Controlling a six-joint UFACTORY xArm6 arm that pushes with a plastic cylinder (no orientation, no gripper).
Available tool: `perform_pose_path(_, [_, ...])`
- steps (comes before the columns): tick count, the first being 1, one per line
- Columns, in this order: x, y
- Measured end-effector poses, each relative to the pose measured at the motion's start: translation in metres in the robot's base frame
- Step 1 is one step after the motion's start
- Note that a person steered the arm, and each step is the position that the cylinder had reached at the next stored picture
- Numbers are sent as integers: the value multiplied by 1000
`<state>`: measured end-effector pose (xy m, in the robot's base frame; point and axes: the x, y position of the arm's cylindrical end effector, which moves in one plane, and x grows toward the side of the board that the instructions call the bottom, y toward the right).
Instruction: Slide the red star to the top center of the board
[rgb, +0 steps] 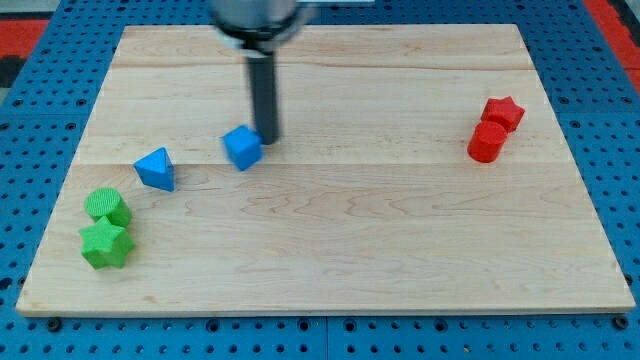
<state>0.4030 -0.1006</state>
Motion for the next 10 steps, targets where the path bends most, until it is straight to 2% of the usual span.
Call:
perform_pose_path(1, [24, -62])
perform_pose_path(2, [61, -75])
perform_pose_path(3, [73, -57])
perform_pose_path(5, [109, 197])
perform_pose_path(7, [67, 379])
perform_pose_path(8, [4, 382])
perform_pose_path(9, [-63, 344])
perform_pose_path(10, [-89, 295])
